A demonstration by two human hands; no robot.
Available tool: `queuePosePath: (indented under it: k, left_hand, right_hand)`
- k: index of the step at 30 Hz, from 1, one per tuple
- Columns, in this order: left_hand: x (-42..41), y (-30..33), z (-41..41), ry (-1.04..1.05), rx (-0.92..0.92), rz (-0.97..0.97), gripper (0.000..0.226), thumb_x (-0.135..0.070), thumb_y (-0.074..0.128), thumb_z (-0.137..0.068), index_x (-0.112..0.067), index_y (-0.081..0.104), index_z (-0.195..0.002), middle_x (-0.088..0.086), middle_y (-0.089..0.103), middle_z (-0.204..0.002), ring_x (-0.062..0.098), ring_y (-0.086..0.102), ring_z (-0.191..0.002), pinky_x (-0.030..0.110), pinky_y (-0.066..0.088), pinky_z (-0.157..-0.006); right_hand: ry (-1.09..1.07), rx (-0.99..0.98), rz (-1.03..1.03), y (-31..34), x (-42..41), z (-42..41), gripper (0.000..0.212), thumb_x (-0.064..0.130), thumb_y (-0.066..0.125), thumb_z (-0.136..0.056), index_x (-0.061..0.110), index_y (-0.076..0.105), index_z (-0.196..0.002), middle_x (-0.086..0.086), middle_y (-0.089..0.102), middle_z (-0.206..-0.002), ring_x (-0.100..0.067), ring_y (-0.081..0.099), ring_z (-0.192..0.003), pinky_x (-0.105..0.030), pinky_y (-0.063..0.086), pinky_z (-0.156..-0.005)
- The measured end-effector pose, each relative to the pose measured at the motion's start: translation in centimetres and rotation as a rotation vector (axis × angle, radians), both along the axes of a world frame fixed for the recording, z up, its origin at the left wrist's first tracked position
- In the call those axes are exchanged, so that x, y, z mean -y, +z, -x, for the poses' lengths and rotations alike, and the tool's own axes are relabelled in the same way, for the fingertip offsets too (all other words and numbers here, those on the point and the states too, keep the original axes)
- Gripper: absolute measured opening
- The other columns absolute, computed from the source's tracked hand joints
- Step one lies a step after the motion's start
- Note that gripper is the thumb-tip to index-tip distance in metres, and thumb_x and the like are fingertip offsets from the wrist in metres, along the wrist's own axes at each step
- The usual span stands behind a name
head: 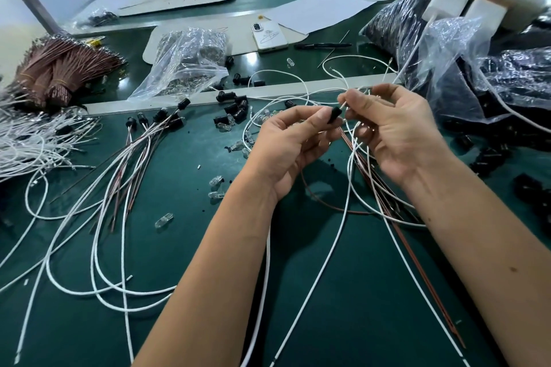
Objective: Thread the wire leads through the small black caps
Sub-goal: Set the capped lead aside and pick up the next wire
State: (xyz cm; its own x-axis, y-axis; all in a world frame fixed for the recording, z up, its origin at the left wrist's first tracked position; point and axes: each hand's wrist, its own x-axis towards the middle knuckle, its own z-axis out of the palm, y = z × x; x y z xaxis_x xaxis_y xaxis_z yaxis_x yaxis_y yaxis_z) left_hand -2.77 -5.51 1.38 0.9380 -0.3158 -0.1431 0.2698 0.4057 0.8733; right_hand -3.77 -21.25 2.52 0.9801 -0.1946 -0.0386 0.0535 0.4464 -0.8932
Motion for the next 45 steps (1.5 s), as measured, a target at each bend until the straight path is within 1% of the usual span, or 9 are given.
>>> queuePosePath:
  k: [4,9,11,15,20,24,35,40,45]
  left_hand:
    - [0.25,0.01,0.23,0.001,-0.028,-0.009,0.004,-0.017,0.075,-0.079,-0.016,0.078,-0.079,0.005,0.074,-0.081,0.013,0.067,-0.067,0.019,0.056,-0.063]
    - [0.35,0.17,0.20,0.036,-0.089,0.039,0.017,-0.009,0.068,-0.092,-0.011,0.076,-0.078,0.007,0.071,-0.074,0.013,0.064,-0.061,0.018,0.054,-0.059]
    - [0.40,0.32,0.28,0.030,-0.106,0.063,0.018,-0.008,0.066,-0.093,-0.009,0.075,-0.077,0.008,0.070,-0.072,0.013,0.064,-0.060,0.017,0.054,-0.059]
    - [0.44,0.36,0.34,0.032,-0.126,0.048,0.011,-0.011,0.067,-0.093,-0.008,0.072,-0.083,0.006,0.071,-0.071,0.012,0.066,-0.060,0.017,0.054,-0.059]
    - [0.30,0.34,0.22,0.032,-0.140,0.047,0.010,-0.013,0.069,-0.093,-0.008,0.072,-0.084,0.007,0.071,-0.072,0.012,0.068,-0.062,0.017,0.056,-0.058]
    - [0.36,0.31,0.22,0.007,-0.150,0.075,0.011,-0.014,0.069,-0.092,-0.008,0.073,-0.084,0.008,0.072,-0.075,0.012,0.067,-0.062,0.017,0.056,-0.056]
    - [0.62,0.13,0.21,0.036,-0.113,0.072,0.009,-0.011,0.069,-0.091,-0.007,0.072,-0.083,0.010,0.071,-0.073,0.013,0.068,-0.061,0.017,0.057,-0.058]
    - [0.72,-0.22,0.08,0.106,-0.034,0.017,0.003,-0.007,0.071,-0.088,-0.005,0.073,-0.089,0.009,0.073,-0.076,0.014,0.071,-0.067,0.019,0.056,-0.060]
    - [0.81,-0.32,0.12,0.150,0.013,0.019,0.003,-0.002,0.074,-0.083,-0.005,0.075,-0.085,0.011,0.073,-0.077,0.016,0.071,-0.069,0.019,0.057,-0.063]
  right_hand:
    - [0.022,-0.010,-0.004,0.03,-0.15,0.01,0.059,0.016,0.084,-0.067,0.013,0.048,-0.113,-0.009,0.079,-0.090,-0.012,0.070,-0.064,-0.017,0.039,-0.045]
    - [0.067,-0.033,-0.032,-0.08,-0.25,0.04,0.058,0.018,0.084,-0.068,0.013,0.055,-0.118,-0.006,0.079,-0.094,-0.009,0.067,-0.067,-0.016,0.041,-0.046]
    - [0.090,-0.042,-0.051,-0.19,-0.16,0.00,0.048,0.019,0.083,-0.071,0.013,0.061,-0.113,-0.004,0.079,-0.093,-0.007,0.066,-0.067,-0.015,0.041,-0.046]
    - [0.120,-0.051,-0.034,-0.24,-0.15,0.11,0.018,0.019,0.082,-0.074,0.014,0.075,-0.090,-0.003,0.077,-0.087,-0.009,0.064,-0.066,-0.016,0.040,-0.047]
    - [0.152,-0.070,0.037,-0.21,0.22,0.04,0.017,0.024,0.081,-0.075,0.012,0.077,-0.086,0.003,0.072,-0.080,-0.007,0.056,-0.068,-0.017,0.041,-0.049]
    - [0.178,-0.058,-0.051,-0.47,0.00,-0.01,0.009,0.023,0.078,-0.077,0.015,0.081,-0.079,0.003,0.070,-0.079,-0.008,0.053,-0.069,-0.018,0.038,-0.055]
    - [0.165,-0.043,-0.110,-0.73,-0.02,-0.17,0.009,0.021,0.077,-0.078,0.013,0.080,-0.079,0.002,0.069,-0.077,-0.008,0.052,-0.066,-0.017,0.037,-0.051]
    - [0.042,-0.015,0.050,-0.69,-0.45,-0.16,0.026,0.025,0.082,-0.071,0.009,0.074,-0.090,0.006,0.067,-0.068,-0.005,0.051,-0.056,-0.017,0.040,-0.048]
    - [-0.068,0.047,0.210,-0.50,-0.57,-0.11,0.018,0.029,0.085,-0.071,0.018,0.075,-0.081,0.011,0.066,-0.065,-0.002,0.053,-0.055,-0.016,0.042,-0.049]
